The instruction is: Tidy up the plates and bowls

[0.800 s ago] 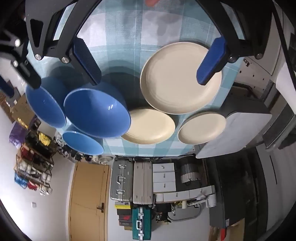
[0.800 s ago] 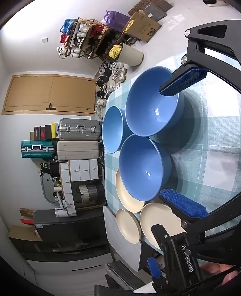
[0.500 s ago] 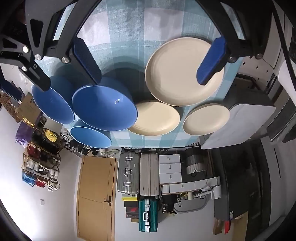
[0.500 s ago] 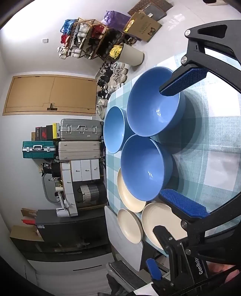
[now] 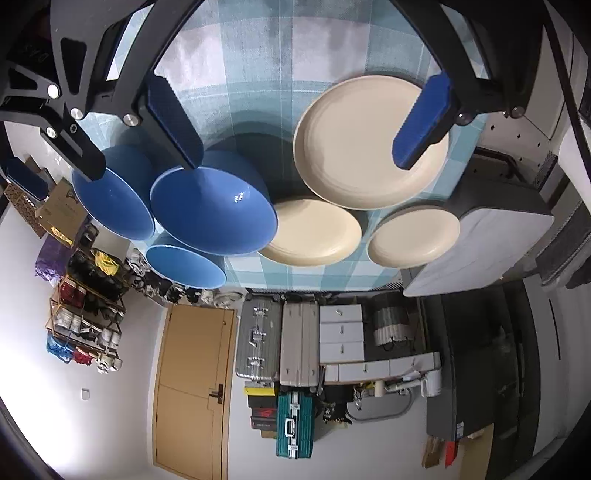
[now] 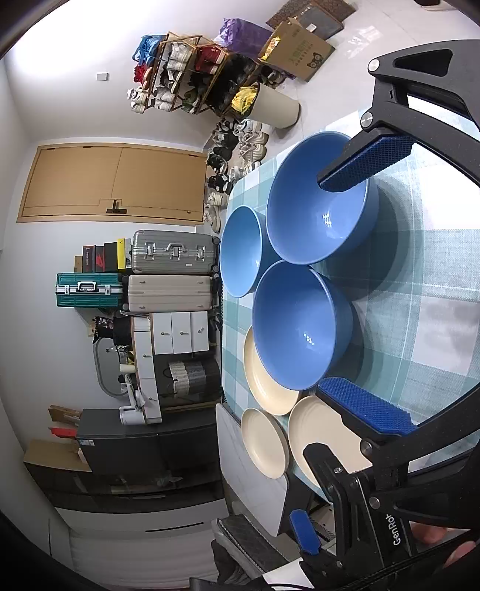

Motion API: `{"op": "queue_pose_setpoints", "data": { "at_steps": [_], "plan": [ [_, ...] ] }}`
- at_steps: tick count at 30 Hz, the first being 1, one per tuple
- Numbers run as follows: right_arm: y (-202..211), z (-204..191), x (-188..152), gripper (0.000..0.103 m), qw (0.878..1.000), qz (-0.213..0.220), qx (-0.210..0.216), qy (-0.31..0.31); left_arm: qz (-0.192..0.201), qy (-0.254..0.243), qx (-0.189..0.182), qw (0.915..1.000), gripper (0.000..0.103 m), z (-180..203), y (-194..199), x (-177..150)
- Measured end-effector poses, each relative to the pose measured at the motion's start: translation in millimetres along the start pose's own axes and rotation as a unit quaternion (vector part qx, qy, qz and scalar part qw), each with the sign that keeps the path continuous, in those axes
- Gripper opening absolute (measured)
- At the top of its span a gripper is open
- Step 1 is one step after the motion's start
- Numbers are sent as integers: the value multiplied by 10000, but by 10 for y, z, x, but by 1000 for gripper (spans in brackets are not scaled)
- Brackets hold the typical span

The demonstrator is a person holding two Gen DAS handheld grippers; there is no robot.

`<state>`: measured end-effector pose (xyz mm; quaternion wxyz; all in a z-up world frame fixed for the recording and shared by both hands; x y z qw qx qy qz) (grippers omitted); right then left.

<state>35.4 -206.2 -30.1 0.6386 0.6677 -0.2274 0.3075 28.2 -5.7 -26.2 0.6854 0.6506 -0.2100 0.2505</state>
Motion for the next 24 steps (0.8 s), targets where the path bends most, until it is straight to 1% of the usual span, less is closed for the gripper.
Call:
{"op": "queue_pose_setpoints", "data": {
  "at_steps": [2,4,5,7,10,11,13,14,17,19,20,22,24],
  "plan": [
    [1,1,-8,102,10000,-4,10,-1,-12,-70,-106,9999,101,14,-6,3],
    [2,22,-15,102,10000,-1,21,-22,-33,-124,-117,9998,101,28,-8,-3],
    [-2,27,-13,102,10000,-4,20,-31,-69,-92,-46,9999,102,15,-15,-4],
    [-17,16,-4,102,10000,-12,11,-41,-92,-36,-117,9999,102,1,-21,-8],
    [-11,18,0,102,10000,-5,11,-34,-69,104,43,9999,102,-59,-26,-3],
    [-17,18,0,102,10000,0,13,-26,-61,126,14,9999,102,-76,-22,-2],
    [-19,26,-5,102,10000,-7,5,-39,-13,192,70,9998,102,-120,-6,5],
    [-15,22,-9,102,10000,-6,11,-43,33,172,69,9998,102,-125,4,10],
    [-23,42,-12,102,10000,-24,36,-75,34,90,261,9996,102,-125,-7,12],
    [-26,56,-18,102,10000,39,48,-72,18,78,253,9996,102,-121,-19,12],
    [-28,54,-19,102,9999,88,40,-58,82,104,255,9996,102,-128,3,6],
    [-48,41,-29,102,9999,81,128,-13,334,83,230,9991,101,-123,91,3],
    [-48,31,-26,102,9998,136,141,-27,414,133,287,9986,101,-147,134,8]
  ]
}}
Point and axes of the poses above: each gripper's, at about its wrist camera, not at the fingertips, and y roughly against the way its jaws point, z to its right, x to its top, the point moved 6 cm from there along -y, roughly the way its jaws point, and after that the axes turned 15 degrees about -z, right-handed, at the moved point
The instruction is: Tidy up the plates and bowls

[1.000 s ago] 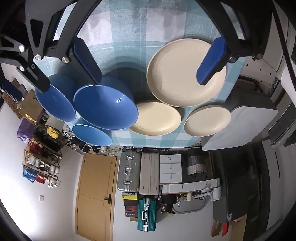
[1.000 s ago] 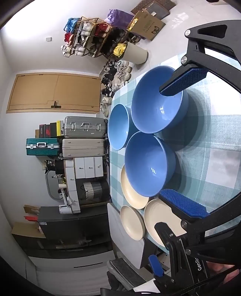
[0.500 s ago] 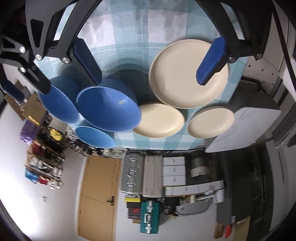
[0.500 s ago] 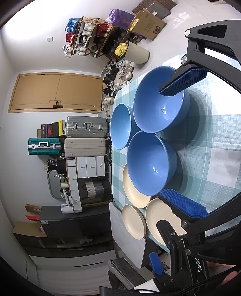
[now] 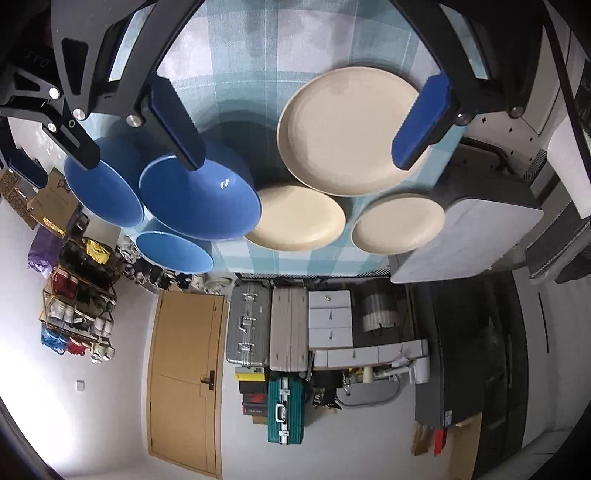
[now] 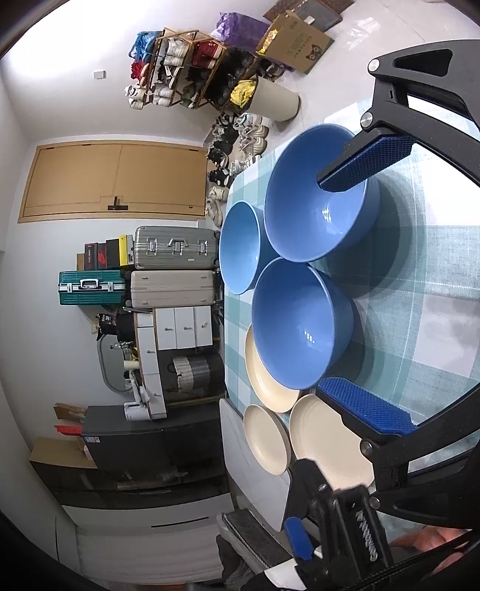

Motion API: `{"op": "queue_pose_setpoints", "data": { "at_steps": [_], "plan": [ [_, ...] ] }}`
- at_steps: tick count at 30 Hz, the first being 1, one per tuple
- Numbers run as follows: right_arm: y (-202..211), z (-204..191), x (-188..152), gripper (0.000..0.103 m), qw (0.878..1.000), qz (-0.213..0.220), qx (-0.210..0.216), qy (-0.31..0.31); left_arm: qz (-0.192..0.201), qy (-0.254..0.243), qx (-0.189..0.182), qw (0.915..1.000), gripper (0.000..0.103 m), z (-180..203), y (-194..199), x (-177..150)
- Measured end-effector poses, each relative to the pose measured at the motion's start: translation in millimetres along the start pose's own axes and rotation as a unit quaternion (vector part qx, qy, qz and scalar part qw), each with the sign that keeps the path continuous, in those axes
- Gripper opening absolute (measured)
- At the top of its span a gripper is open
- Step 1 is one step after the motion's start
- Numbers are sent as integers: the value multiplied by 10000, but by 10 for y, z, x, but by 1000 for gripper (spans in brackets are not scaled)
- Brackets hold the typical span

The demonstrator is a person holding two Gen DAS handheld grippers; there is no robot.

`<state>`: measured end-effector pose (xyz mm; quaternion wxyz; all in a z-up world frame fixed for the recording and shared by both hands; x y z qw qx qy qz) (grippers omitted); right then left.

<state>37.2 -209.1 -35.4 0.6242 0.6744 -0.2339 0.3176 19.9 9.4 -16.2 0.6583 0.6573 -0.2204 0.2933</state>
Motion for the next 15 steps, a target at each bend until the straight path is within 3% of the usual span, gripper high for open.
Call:
{"op": "queue_pose_setpoints", "data": {
  "at_steps": [6,15],
  "plan": [
    [-24,83,-14,102,9998,31,139,-159,45,236,266,9994,102,-126,47,18],
    [18,161,-1,102,9992,157,106,-359,120,214,323,9992,103,-113,105,4]
  ]
}}
Point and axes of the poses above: each gripper's, at about its wrist camera, not at the fingertips, and y roughly against the way its jaws point, z to its right, x to its top, the point moved 6 cm from there along -y, roughly the way its jaws point, and after that the axes turned 15 degrees about -z, right-handed, at the moved point
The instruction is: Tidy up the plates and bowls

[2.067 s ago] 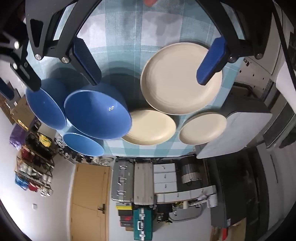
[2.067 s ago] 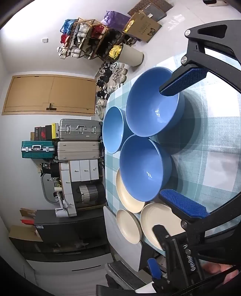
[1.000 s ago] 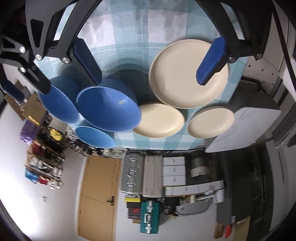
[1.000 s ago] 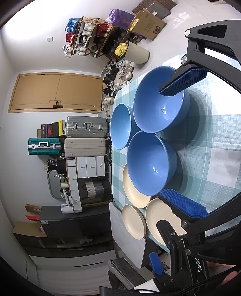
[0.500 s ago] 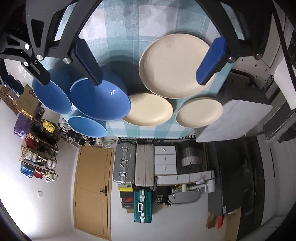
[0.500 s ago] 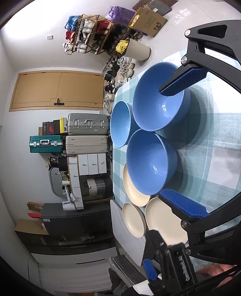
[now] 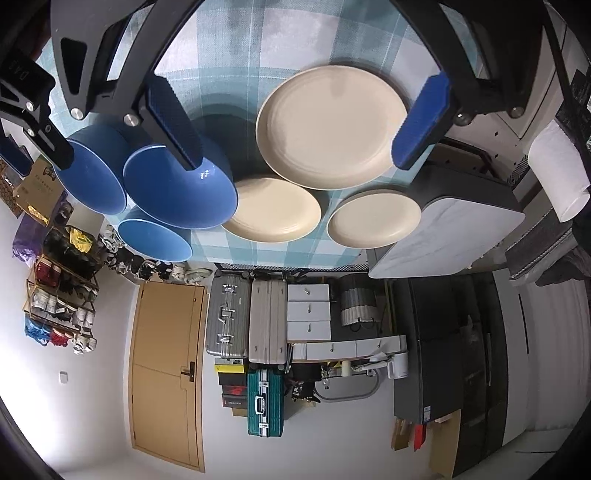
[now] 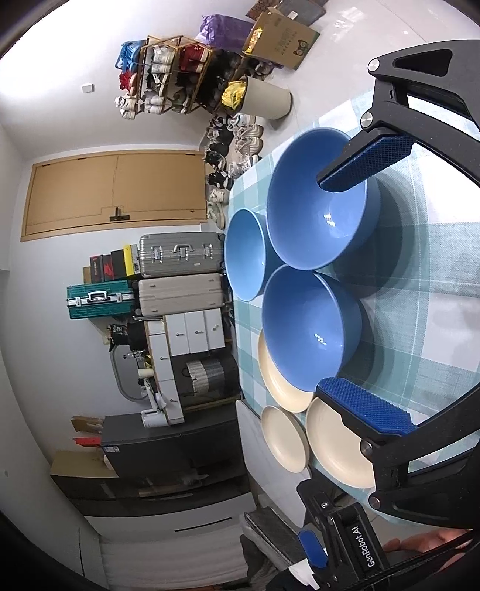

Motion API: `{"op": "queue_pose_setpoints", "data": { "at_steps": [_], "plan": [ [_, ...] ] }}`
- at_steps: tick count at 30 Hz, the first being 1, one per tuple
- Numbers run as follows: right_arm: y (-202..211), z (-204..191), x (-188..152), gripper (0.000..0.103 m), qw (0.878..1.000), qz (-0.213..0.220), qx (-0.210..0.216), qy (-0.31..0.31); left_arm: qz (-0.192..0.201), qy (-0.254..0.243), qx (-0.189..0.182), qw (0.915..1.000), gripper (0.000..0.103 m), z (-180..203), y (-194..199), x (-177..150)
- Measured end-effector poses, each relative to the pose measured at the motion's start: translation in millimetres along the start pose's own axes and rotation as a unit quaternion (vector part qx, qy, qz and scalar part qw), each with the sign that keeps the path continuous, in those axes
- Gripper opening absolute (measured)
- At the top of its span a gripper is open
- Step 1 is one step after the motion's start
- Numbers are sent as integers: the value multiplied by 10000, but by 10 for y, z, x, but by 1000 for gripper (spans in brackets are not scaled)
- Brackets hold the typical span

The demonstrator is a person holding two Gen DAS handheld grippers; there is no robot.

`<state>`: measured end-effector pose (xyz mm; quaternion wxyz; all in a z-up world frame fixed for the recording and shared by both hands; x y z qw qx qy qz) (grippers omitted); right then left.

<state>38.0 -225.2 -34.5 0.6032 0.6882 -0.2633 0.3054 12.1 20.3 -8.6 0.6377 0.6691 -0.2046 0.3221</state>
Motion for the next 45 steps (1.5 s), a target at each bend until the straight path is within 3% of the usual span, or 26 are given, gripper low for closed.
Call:
{"op": "queue_pose_setpoints", "data": {
  "at_steps": [32,45],
  "plan": [
    [-63,-111,-8,102,9990,-128,-198,369,-143,-10,80,9999,102,-59,-153,18],
    [-223,-733,397,102,9934,20,233,1123,-195,217,609,9977,103,-610,-437,304]
  ]
}}
Point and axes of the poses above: each gripper's, at about its wrist camera, not at the fingertips, and y roughly against the way its jaws point, z to its right, x to its top, the point moved 6 cm from there along -y, roughly the way its jaws point, and after that the axes turned 15 degrees about -z, right-handed, at the moved point
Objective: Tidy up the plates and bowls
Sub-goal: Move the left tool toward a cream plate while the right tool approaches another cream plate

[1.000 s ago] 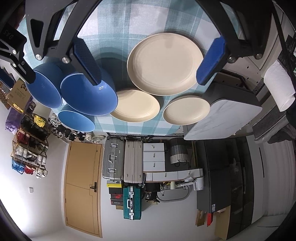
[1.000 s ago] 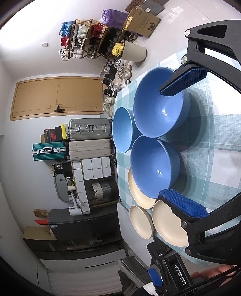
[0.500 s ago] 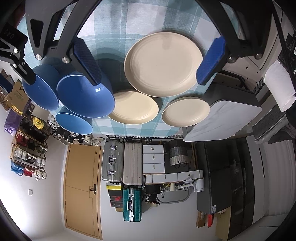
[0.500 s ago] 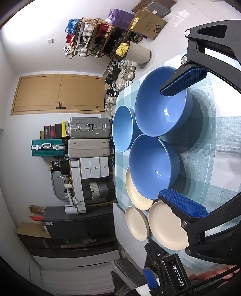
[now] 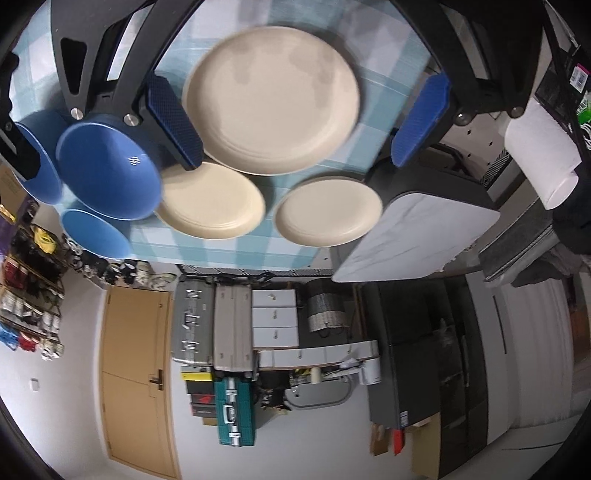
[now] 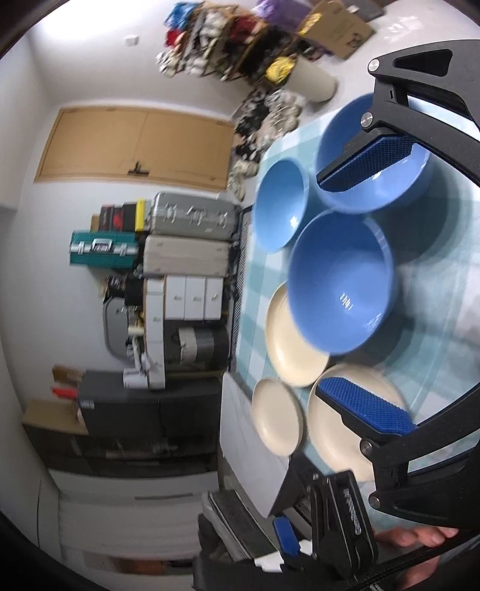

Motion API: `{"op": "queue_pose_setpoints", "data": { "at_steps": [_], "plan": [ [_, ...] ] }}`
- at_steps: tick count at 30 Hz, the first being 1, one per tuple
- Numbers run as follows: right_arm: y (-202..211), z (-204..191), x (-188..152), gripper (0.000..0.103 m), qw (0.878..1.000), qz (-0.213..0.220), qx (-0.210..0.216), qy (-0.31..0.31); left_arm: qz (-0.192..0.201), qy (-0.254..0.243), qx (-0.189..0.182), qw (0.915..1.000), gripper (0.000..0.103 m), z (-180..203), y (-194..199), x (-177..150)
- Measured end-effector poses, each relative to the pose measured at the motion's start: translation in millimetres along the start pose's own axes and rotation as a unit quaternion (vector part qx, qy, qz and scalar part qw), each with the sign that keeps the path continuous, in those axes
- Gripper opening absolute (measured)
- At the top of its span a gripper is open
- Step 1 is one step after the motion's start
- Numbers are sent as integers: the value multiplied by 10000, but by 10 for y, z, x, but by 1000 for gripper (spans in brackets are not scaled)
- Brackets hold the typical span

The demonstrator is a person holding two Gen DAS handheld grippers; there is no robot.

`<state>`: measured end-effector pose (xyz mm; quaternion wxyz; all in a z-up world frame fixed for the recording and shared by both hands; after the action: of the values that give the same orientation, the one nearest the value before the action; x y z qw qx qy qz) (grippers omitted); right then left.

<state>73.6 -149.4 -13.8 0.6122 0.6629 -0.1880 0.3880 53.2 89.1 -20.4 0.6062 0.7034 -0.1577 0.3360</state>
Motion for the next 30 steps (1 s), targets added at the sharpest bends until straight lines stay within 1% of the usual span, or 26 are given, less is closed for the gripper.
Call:
{"op": "queue_pose_setpoints", "data": {
  "at_steps": [2,4,5,8,10,14,18,19,21,23,25,28,30],
  "plan": [
    [-50,-150,72,102,9998,-6,156,134,-117,67,5,9999,103,-110,-80,13],
    [-123,-317,143,102,9988,-76,401,264,-234,193,21,9995,103,-248,-164,1],
    [-175,-438,165,102,9974,-166,617,335,-275,262,41,9993,103,-308,-201,-15],
    [-262,-710,194,102,9927,-303,1079,454,-463,445,110,9979,103,-519,-357,-52],
    [-306,-876,182,102,9899,-376,1260,526,-654,530,82,9964,103,-653,-491,-98],
    [-423,-1164,82,102,9844,-615,1582,468,-1008,750,-241,9918,102,-825,-741,-223],
    [-584,-1294,-137,102,9774,-1029,1846,84,-1158,727,-412,9897,102,-850,-906,-281],
    [-627,-1301,-186,102,9768,-1096,1838,-1,-1212,709,-481,9889,102,-840,-959,-289],
    [-780,-1283,-298,102,9777,-1286,1648,-175,-1335,699,-638,9865,102,-830,-1050,-295],
    [-925,-1232,-394,102,9824,-1422,1181,-251,-1470,689,-636,9847,102,-839,-1146,-303],
    [-1046,-1241,-484,102,9788,-1579,1260,-343,-1484,666,-688,9843,102,-826,-1203,-292],
    [-1165,-1204,-524,101,9784,-1641,1153,-499,-1516,653,-663,9841,102,-821,-1292,-280],
    [-1240,-1172,-543,98,9761,-1706,1191,-624,-1555,667,-727,9829,102,-820,-1350,-278]
  ]
}}
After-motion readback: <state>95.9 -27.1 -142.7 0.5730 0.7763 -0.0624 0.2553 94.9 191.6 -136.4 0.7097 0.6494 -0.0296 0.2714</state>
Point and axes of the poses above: each gripper's, at about its wrist camera, not at the fingertips, and y roughly against the way its jaws point, z to its right, x to its top, the point moved 6 cm from there along -y, roughly the way its jaws point, and after that the axes turned 15 degrees about -z, right-handed, at the moved point
